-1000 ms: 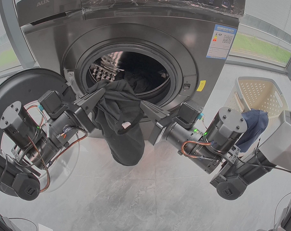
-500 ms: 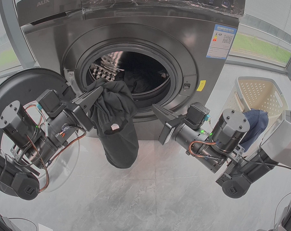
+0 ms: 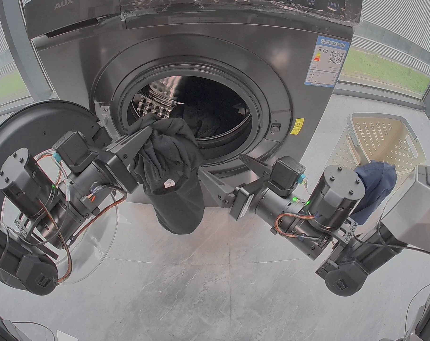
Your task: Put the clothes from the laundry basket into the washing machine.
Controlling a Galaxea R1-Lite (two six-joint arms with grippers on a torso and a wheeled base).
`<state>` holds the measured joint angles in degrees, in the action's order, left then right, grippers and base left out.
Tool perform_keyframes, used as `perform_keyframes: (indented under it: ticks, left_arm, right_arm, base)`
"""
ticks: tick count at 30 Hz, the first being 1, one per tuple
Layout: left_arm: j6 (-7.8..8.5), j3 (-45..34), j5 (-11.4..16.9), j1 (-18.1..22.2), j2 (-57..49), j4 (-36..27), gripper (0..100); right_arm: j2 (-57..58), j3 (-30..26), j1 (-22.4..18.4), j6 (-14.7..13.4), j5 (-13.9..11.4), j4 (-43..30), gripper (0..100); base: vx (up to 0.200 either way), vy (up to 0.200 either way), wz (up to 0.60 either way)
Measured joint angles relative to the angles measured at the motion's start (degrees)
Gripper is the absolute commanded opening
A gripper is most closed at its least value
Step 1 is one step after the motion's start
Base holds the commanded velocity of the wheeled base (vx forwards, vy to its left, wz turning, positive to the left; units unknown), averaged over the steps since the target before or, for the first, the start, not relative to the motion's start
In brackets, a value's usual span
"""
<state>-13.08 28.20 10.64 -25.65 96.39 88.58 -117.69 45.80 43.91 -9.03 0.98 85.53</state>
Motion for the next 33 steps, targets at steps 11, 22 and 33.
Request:
perform_keyframes:
  ticks: [11,22,33]
  left_arm:
    - [0.09,-0.15,0.0,0.05,0.09,0.0,0]
    - [0.11,-0.22,-0.02,-0.01,0.24,-0.01,0]
    - [0.22,-0.23,-0.02,-0.56,0.29,-0.01,0]
  right_arm:
    - [-1.69,2.29,3.05,0.0,-1.27,1.29,100]
    - [-1.79,4.74,4.13,-0.56,-3.33,2.26,100]
    - [-7.47,14.14,3.38,-0.02,-3.27,-0.16,100]
  base:
    - [0.0,0.0,0.0]
    - [0.0,0.0,0.0]
    - [0.0,0.0,0.0]
